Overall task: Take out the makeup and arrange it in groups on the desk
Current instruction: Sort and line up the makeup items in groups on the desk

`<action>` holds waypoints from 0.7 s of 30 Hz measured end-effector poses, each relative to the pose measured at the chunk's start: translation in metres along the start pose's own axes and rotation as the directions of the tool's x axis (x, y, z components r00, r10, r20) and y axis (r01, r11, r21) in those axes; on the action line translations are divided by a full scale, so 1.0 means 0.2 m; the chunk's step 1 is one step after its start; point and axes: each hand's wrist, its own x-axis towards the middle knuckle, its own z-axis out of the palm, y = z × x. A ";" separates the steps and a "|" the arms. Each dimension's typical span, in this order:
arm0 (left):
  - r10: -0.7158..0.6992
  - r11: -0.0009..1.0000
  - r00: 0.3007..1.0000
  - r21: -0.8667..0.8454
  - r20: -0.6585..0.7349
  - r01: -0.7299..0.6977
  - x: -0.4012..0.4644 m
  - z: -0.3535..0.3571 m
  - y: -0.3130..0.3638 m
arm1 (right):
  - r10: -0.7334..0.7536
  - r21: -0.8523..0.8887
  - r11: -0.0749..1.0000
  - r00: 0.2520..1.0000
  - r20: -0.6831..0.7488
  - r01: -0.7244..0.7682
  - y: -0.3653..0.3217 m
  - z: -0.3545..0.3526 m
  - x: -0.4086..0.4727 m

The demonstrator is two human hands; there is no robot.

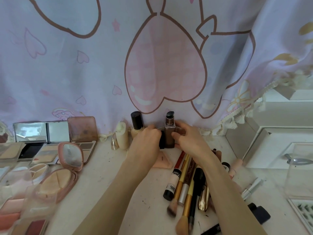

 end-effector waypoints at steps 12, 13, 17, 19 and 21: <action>0.127 0.991 0.984 -0.048 0.125 -0.122 -0.07 0.01 -0.06 | 0.059 -0.089 0.994 0.998 -0.020 -0.061 -0.05 0.02 -0.04; 0.142 0.988 0.983 -0.076 0.117 -0.134 -0.08 -0.01 -0.06 | 0.059 -0.104 0.993 0.998 -0.024 -0.061 -0.06 0.02 -0.05; 0.158 0.976 0.987 -0.157 0.014 -0.153 -0.19 -0.04 -0.07 | 0.031 -0.165 0.986 0.999 -0.033 -0.036 -0.07 -0.01 -0.13; 0.160 0.976 0.986 -0.143 -0.035 -0.163 -0.26 -0.02 -0.11 | -0.030 -0.203 0.979 0.998 -0.060 0.017 -0.07 -0.02 -0.19; 0.123 0.986 0.992 -0.107 -0.035 -0.126 -0.33 0.01 -0.16 | -0.133 -0.299 0.948 0.989 -0.063 0.108 -0.05 0.00 -0.26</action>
